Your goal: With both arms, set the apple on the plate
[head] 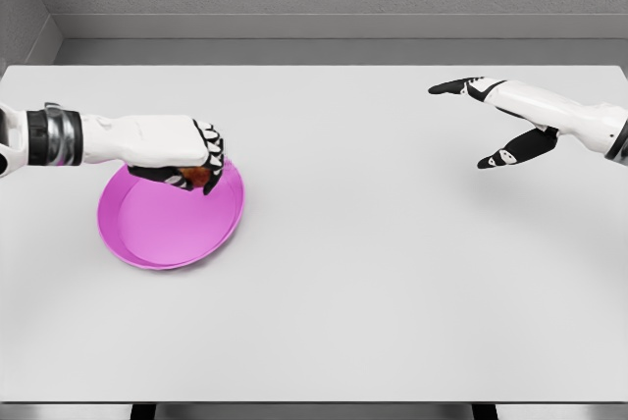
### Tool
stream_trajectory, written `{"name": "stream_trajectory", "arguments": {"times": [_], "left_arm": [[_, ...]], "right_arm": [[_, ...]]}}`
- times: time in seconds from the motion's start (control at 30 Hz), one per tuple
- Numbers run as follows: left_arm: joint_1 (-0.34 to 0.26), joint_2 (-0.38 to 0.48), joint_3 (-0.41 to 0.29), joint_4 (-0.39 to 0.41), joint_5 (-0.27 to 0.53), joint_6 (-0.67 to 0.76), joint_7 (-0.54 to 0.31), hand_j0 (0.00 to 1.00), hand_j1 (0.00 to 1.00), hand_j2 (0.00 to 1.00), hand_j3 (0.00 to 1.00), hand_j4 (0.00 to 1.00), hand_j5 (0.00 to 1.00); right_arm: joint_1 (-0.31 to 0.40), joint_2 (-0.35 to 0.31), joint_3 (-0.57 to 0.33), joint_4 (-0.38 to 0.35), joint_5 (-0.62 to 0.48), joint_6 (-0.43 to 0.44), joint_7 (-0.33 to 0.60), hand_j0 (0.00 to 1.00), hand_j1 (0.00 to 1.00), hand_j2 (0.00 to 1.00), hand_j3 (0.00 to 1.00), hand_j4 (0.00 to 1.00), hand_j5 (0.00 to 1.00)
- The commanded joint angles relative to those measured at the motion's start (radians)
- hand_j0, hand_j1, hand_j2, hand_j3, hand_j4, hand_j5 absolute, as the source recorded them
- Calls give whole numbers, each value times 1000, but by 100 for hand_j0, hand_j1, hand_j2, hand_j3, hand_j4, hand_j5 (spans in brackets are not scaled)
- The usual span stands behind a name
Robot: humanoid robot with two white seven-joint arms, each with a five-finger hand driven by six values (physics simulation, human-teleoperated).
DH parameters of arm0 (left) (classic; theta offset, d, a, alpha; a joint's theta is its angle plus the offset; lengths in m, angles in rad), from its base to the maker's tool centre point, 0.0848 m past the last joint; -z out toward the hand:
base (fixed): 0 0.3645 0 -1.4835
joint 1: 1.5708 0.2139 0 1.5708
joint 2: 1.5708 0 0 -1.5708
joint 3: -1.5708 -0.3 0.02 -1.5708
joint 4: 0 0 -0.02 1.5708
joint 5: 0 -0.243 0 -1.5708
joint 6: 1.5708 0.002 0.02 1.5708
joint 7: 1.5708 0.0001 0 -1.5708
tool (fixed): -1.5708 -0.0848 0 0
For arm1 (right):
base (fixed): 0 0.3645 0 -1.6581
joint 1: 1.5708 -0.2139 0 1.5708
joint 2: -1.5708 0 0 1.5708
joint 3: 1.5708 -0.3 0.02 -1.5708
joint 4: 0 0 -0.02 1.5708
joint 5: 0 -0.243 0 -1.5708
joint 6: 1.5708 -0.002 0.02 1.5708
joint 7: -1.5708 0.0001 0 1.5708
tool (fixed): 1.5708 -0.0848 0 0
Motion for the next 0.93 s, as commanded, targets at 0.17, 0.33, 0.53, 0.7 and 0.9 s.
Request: {"name": "stream_trajectory", "arguments": {"times": [0.17, 0.33, 0.53, 0.7, 0.9], "left_arm": [[3, 33, 1, 25, 14, 4, 3, 100, 100, 100, 100, 100, 100], [6, 31, 4, 32, 17, 4, 5, 100, 100, 100, 100, 100, 100], [-2, -13, 116, 418, 63, 4, 11, 100, 100, 100, 100, 100, 100], [-3, -38, 146, 593, 109, 4, 11, 100, 100, 100, 100, 100, 100], [-3, -44, 151, 595, 107, 4, 11, 100, 100, 100, 100, 100, 100]], "right_arm": [[0, -1, 0, 0, -8, 3, 0, 100, 100, 100, 100, 100, 100], [0, -2, 0, 0, -8, 3, 0, 100, 100, 100, 100, 100, 100], [0, -2, 0, 4, -6, 3, 0, 100, 100, 100, 100, 100, 100], [0, -2, 0, 3, -6, 3, 0, 100, 100, 100, 100, 100, 100], [0, -2, 0, 3, -6, 3, 0, 100, 100, 100, 100, 100, 100]]}}
